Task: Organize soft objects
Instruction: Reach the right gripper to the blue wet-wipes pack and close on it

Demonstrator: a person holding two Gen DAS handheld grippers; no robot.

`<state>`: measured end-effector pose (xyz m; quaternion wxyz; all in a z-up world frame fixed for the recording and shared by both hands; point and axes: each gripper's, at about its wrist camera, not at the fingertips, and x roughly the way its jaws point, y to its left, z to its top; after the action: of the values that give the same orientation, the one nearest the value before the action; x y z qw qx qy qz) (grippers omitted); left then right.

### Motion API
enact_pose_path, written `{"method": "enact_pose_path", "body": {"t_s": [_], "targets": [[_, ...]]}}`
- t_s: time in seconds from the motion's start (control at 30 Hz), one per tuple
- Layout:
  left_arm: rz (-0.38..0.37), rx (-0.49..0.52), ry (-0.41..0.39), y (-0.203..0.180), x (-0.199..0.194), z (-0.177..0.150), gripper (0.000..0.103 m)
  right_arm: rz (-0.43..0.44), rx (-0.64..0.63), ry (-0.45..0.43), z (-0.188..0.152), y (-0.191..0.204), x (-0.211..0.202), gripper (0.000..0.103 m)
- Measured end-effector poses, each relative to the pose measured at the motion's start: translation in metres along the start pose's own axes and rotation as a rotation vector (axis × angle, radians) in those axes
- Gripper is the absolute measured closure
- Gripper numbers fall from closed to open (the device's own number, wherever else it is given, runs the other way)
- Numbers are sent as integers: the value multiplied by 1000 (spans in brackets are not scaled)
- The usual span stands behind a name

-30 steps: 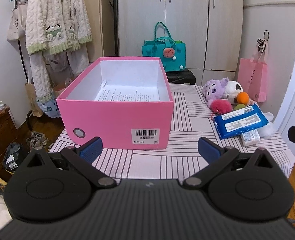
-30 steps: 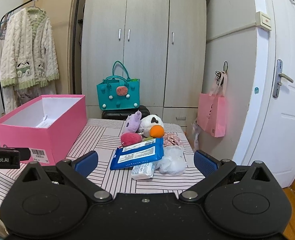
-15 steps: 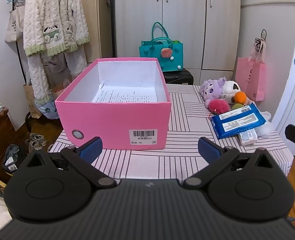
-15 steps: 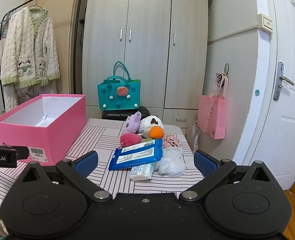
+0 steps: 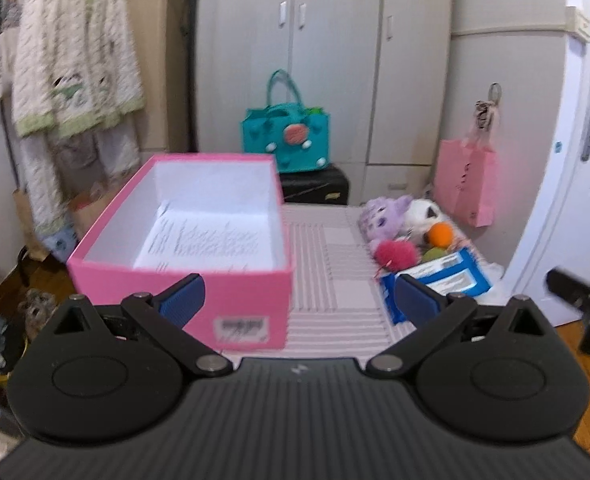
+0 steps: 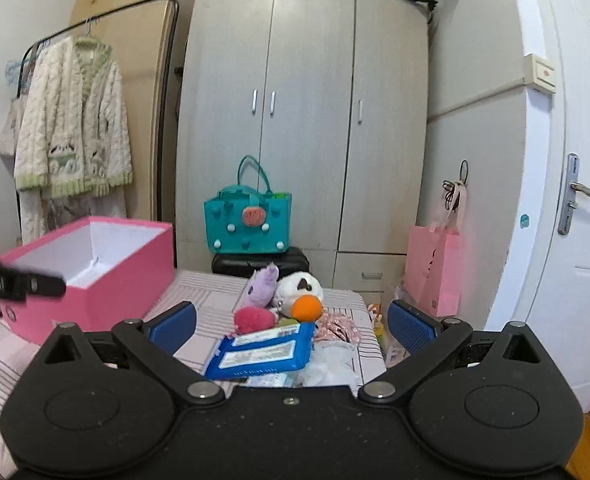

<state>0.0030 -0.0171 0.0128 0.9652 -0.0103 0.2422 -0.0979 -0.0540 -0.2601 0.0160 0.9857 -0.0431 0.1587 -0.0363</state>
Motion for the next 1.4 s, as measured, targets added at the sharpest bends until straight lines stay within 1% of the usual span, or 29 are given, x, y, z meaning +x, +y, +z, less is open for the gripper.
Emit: {"method": "enact_pose_path", "body": {"t_s": [0.1,0.2,0.3,0.4,0.47,0.5,0.57,0.63,0.7,0.77,0.83,0.9,0.97,1.03,1.07,1.13,1.23,1.3,1.37,1.4], "targets": [[-32,26,-24,-10,4,11,1,13,-17,35,-2,-8,12,0],[-70,48,-42,-23,13,19,1,56,16,79,-4,-19,27,0],[-122,73,-39,-38,26,21,1,101,30,125,-10,-24,43,2],[-186,86,-4,-50,42,23,1,121,18,158,-16,-22,58,5],[-212,83,30,-57,54,24,4,154,37,173,-19,-24,67,10],[-225,94,53,-62,62,25,4,189,71,177,-20,-28,72,16],[-249,126,91,-72,74,24,4,237,153,192,-23,-38,81,18],[-288,126,128,-77,86,23,7,238,157,188,-26,-38,89,20],[-325,125,162,-82,97,23,11,223,118,195,-30,-34,98,24],[-352,114,184,-84,106,21,12,221,90,206,-33,-30,106,28],[-358,93,204,-85,120,21,12,216,75,220,-34,-29,115,36],[-362,56,238,-84,137,21,12,196,59,228,-37,-28,124,38],[-381,17,292,-83,155,20,12,180,51,232,-37,-28,131,39],[-406,-15,343,-82,171,19,17,167,34,233,-37,-27,137,41],[-416,-24,362,-83,177,18,18,160,22,235,-37,-26,140,42],[-417,-37,381,-84,187,16,22,156,2,248,-36,-24,147,47],[-413,-112,436,-79,204,10,24,163,-27,256,-37,-21,154,48],[-405,-152,451,-73,212,8,24,181,-21,266,-39,-22,157,48],[-397,-166,457,-70,216,6,27,201,4,267,-40,-25,158,48],[-396,-171,463,-69,218,5,31,206,18,263,-41,-27,158,48]]}}
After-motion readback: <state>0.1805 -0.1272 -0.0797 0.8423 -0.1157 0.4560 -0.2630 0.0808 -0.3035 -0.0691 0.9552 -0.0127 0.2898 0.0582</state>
